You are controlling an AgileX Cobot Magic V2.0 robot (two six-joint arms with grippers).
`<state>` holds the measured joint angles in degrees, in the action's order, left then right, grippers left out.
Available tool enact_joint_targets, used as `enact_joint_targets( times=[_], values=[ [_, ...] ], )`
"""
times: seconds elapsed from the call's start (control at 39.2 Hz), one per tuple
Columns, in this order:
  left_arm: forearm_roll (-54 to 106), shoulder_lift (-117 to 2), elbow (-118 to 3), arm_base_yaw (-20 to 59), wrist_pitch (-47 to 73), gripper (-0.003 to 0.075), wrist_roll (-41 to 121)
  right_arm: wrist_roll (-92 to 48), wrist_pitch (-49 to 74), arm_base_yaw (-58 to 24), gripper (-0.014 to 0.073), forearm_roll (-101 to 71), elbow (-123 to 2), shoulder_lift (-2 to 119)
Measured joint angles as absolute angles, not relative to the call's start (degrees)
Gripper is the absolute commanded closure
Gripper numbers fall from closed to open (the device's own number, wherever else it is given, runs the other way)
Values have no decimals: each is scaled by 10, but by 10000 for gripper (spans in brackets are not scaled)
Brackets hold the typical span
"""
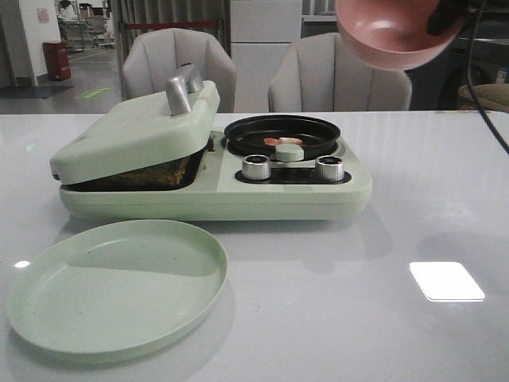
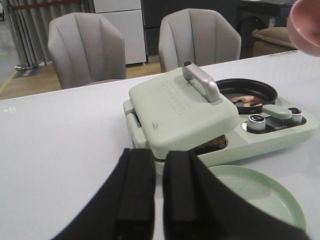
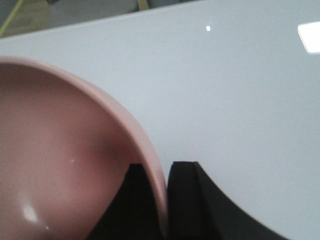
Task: Make breakfast with bread and shrimp
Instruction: 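Carry the bowl back and set it down on the table, right gripper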
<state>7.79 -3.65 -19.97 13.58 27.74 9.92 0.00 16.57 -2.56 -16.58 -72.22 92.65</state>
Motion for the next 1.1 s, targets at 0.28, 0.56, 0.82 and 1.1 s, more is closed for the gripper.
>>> enact_joint_targets(
  times=[0.28, 0.56, 0.82, 1.1],
  values=[
    [78, -37, -200, 136, 277, 535, 99, -4, 358, 54, 456, -166, -722, 943],
    [78, -37, -200, 136, 277, 535, 99, -49, 422, 59, 456, -166, -722, 1004],
    [78, -37, -200, 136, 277, 535, 99, -51, 425, 59, 456, -166, -722, 1054],
    [78, -37, -200, 136, 277, 535, 99, -56, 438, 55, 321, -187, -741, 1100]
  ],
)
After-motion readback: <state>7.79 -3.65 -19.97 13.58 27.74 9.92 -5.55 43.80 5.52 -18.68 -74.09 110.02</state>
